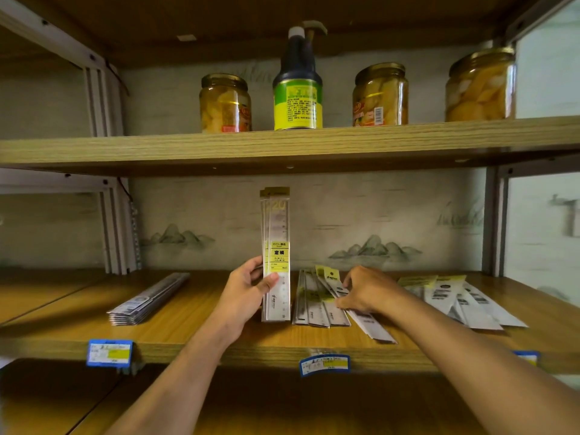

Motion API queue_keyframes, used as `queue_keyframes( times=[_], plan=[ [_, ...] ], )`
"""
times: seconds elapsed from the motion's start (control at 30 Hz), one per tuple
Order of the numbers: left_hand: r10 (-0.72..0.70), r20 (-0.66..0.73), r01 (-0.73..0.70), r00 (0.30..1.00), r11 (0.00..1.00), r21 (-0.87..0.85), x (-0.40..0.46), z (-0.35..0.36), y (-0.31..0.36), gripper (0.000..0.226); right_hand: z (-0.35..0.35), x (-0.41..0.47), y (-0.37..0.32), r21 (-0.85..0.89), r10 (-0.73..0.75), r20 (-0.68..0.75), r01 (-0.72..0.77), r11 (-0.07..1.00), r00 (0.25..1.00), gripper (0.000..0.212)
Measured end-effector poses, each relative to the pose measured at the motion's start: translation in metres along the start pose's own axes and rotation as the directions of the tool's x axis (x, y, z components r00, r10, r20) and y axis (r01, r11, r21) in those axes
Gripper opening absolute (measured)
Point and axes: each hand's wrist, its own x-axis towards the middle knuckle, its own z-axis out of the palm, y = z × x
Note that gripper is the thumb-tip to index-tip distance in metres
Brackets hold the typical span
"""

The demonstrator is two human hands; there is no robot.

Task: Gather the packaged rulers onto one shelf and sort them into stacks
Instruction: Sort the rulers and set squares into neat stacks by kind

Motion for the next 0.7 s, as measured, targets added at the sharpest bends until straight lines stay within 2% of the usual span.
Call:
queue_keyframes(
  times=[0.23,0.3,0.43,0.5,0.6,0.7],
  plan=[
    [0.004,0.021,-0.004,1.0,1.0,0.002,-0.003,0.0,0.003,0.045,-0.009,-0.004,0.002,0.096,0.001,0.032,-0.004,0.995,0.999,0.057],
    [-0.001,0.02,0.001,1.0,1.0,0.003,-0.003,0.0,0.004,0.045,-0.011,-0.006,0.004,0.155,0.009,0.033,-0.014,0.988,0.999,0.05],
    [-0.004,0.021,0.004,1.0,1.0,0.006,-0.002,0.0,0.003,0.045,-0.015,-0.005,0.01,0.216,0.051,-0.028,-0.044,0.975,0.998,0.019],
    [-0.008,0.018,0.008,1.0,1.0,0.007,-0.002,0.0,0.003,0.046,-0.017,-0.004,0.013,0.258,0.068,-0.072,-0.047,0.965,0.995,0.022],
    [-0.003,0.022,0.003,1.0,1.0,-0.003,-0.003,0.0,0.003,0.044,-0.022,-0.006,0.011,0.405,0.001,-0.186,0.075,0.911,0.983,0.037],
    [0.009,0.034,-0.008,0.999,1.0,-0.023,-0.004,-0.001,0.004,0.041,-0.024,-0.012,0.0,0.594,-0.072,-0.269,0.224,0.773,0.96,0.035]
  ],
)
